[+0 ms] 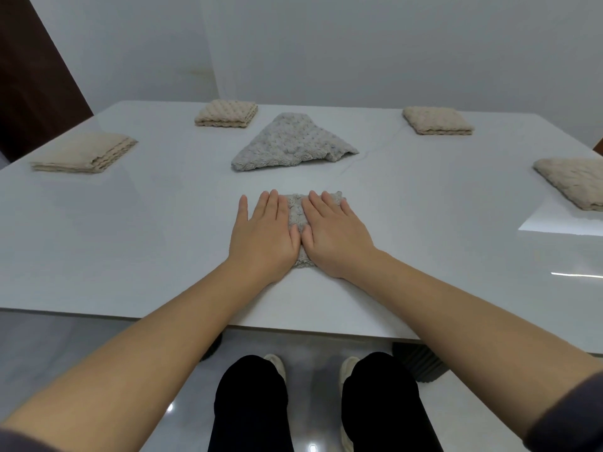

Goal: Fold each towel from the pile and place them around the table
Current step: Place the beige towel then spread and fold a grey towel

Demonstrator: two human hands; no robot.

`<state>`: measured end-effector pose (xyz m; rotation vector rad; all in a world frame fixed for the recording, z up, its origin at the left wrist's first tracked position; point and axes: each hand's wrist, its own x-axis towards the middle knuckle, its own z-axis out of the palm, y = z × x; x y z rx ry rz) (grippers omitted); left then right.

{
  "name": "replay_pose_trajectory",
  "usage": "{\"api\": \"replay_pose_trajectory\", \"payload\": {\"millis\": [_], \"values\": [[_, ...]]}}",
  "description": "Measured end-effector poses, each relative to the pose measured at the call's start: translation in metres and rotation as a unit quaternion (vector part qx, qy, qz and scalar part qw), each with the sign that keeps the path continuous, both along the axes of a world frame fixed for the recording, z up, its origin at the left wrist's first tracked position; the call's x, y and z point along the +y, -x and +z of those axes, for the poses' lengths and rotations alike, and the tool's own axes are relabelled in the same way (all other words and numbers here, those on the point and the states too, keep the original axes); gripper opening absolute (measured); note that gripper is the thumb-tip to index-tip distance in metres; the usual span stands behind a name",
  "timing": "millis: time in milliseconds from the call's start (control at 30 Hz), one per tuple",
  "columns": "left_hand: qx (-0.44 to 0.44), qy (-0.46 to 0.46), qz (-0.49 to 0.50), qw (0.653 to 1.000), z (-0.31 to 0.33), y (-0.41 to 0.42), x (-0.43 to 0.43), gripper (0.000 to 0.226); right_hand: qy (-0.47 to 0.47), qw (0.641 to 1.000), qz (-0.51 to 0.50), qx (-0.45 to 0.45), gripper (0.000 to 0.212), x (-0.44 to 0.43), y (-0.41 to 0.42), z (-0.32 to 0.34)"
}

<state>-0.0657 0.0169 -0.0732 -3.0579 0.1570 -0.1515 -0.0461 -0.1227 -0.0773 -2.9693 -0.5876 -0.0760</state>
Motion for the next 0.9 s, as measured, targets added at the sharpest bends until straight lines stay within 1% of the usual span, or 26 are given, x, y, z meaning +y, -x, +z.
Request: {"api": "replay_pose_trajectory", "payload": {"millis": [33, 100, 133, 233, 333, 400, 433, 533, 667, 733, 800, 833, 900], "values": [[-0.009, -0.014, 0.010, 1.000, 0.002, 0.002, -0.002, 0.060, 0.011, 1.000, -0.007, -0.006, 0.062, 0.001, 0.001, 0.001], [-0.028, -0.033, 0.032, 0.999, 0.004, 0.007, -0.007, 0.060, 0.031, 0.999, -0.026, -0.028, 0.074, 0.004, 0.005, 0.001], [-0.034, -0.037, 0.037, 0.998, 0.006, 0.009, -0.010, 0.060, 0.034, 0.998, -0.032, -0.031, 0.075, 0.005, 0.006, 0.001], [-0.035, -0.019, 0.029, 0.999, 0.007, 0.012, -0.010, 0.058, -0.014, 1.000, -0.026, 0.009, 0.059, -0.001, 0.004, 0.004], [-0.053, 0.063, 0.027, 0.996, 0.013, 0.009, -0.009, 0.056, -0.072, 0.997, -0.014, 0.036, 0.055, -0.013, -0.002, 0.012], [-0.066, 0.107, 0.020, 0.992, 0.017, 0.004, -0.019, 0.057, -0.074, 0.996, -0.015, 0.039, 0.055, -0.018, -0.006, 0.013], [-0.064, 0.114, 0.014, 0.991, 0.017, 0.001, -0.026, 0.057, -0.067, 0.997, -0.016, 0.046, 0.055, -0.020, -0.008, 0.012], [-0.047, 0.095, 0.014, 0.994, 0.003, -0.006, -0.036, 0.059, -0.061, 0.996, -0.019, 0.062, 0.055, -0.022, -0.009, 0.008], [-0.044, 0.087, 0.031, 0.995, -0.009, -0.011, -0.034, 0.060, -0.087, 0.995, -0.037, 0.039, 0.055, -0.020, -0.007, 0.001], [-0.036, 0.099, 0.031, 0.994, -0.007, -0.011, -0.036, 0.061, -0.090, 0.994, -0.039, 0.042, 0.054, -0.019, -0.007, 0.001], [-0.023, 0.140, 0.029, 0.989, -0.003, -0.008, -0.035, 0.060, -0.100, 0.992, -0.035, 0.062, 0.055, -0.020, -0.006, 0.005], [-0.020, 0.177, 0.034, 0.983, 0.000, -0.006, -0.032, 0.061, -0.114, 0.990, -0.033, 0.075, 0.055, -0.022, -0.005, 0.007], [-0.027, 0.288, 0.072, 0.954, 0.011, -0.001, -0.020, 0.063, -0.167, 0.981, -0.036, 0.093, 0.055, -0.027, -0.004, 0.013]]}}
